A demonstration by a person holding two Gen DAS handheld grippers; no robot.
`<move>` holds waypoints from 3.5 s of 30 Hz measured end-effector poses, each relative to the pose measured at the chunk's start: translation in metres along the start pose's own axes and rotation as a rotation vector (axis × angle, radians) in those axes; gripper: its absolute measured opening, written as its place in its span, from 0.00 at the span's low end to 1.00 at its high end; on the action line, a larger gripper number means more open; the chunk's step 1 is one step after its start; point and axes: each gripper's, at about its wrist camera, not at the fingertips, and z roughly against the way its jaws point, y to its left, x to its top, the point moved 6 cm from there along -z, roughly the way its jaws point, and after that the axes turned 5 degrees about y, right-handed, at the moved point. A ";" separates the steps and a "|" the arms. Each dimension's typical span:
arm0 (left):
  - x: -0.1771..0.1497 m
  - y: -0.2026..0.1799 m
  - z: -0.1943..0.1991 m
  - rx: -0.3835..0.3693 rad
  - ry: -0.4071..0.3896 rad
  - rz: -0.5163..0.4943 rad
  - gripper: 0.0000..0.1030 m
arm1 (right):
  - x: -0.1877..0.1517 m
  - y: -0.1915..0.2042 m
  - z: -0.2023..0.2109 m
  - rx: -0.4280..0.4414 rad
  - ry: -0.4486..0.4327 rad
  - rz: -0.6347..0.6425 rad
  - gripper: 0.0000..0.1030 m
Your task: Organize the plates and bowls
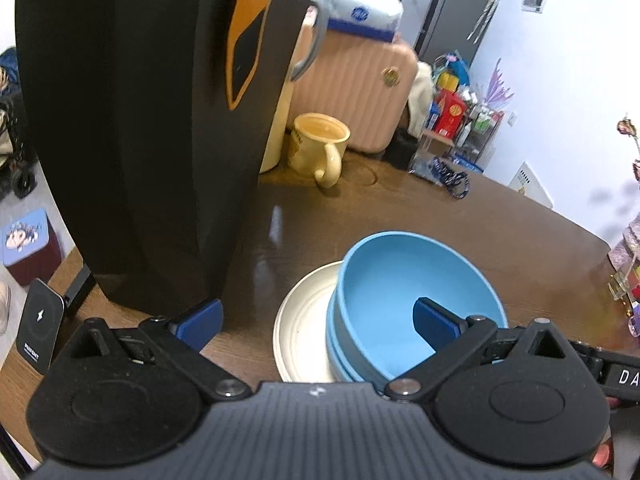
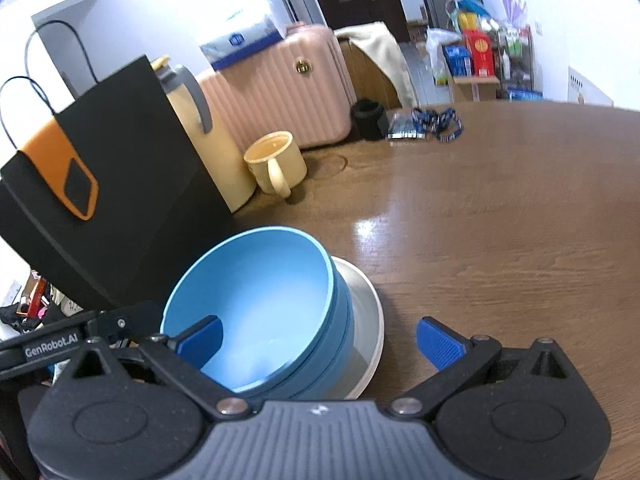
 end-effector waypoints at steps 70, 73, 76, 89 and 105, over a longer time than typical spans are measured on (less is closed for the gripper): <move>-0.240 -0.149 0.198 -0.052 -0.239 -0.236 1.00 | -0.241 -0.114 0.279 -0.256 -0.345 0.025 1.00; -0.241 -0.149 0.198 -0.050 -0.239 -0.237 1.00 | -0.241 -0.113 0.279 -0.254 -0.345 0.027 1.00; -0.240 -0.149 0.198 -0.050 -0.240 -0.236 1.00 | -0.241 -0.113 0.279 -0.255 -0.345 0.027 1.00; -0.240 -0.148 0.198 -0.050 -0.240 -0.238 1.00 | -0.241 -0.113 0.279 -0.255 -0.345 0.024 1.00; -0.241 -0.150 0.197 -0.048 -0.242 -0.241 1.00 | -0.241 -0.114 0.279 -0.250 -0.348 0.021 1.00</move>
